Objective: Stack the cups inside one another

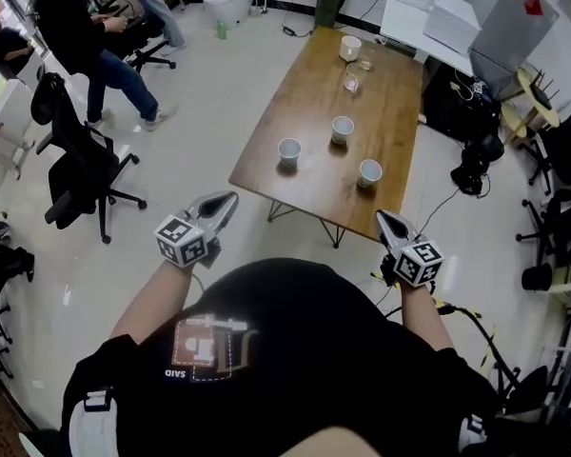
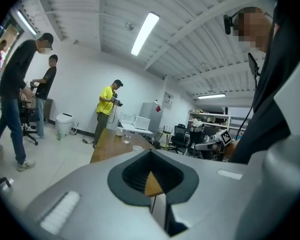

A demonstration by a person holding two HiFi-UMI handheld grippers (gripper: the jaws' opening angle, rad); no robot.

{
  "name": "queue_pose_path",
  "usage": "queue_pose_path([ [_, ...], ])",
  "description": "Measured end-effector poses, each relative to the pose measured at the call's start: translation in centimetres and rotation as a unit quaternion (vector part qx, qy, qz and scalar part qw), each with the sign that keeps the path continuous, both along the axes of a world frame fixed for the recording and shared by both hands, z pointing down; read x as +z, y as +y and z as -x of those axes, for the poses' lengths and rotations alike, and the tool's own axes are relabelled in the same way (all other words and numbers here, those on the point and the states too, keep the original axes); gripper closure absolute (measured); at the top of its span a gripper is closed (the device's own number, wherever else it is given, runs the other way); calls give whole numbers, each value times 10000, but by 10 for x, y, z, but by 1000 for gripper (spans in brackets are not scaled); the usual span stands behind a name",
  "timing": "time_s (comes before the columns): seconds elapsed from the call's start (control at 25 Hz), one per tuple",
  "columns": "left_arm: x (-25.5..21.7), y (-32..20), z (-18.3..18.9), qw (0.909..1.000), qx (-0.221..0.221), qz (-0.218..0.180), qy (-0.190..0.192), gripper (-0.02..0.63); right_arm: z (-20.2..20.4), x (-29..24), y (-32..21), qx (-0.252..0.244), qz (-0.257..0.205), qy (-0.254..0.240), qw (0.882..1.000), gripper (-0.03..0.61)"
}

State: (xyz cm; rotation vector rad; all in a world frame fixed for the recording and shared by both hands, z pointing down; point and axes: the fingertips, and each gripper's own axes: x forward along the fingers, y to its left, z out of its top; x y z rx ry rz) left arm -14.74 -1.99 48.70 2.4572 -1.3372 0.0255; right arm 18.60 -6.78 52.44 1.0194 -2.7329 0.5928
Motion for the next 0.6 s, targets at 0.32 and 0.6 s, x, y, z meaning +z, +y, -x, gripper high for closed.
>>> queue_pose_path([
  [0.32, 2, -88, -16, 9986, 521, -77, -45, 614, -28, 13, -41, 575, 162, 83, 9982, 565],
  [0.6, 5, -169, -23, 9875, 1558, -204, -100, 614, -21, -3, -72, 1286, 117, 360, 9910, 565],
])
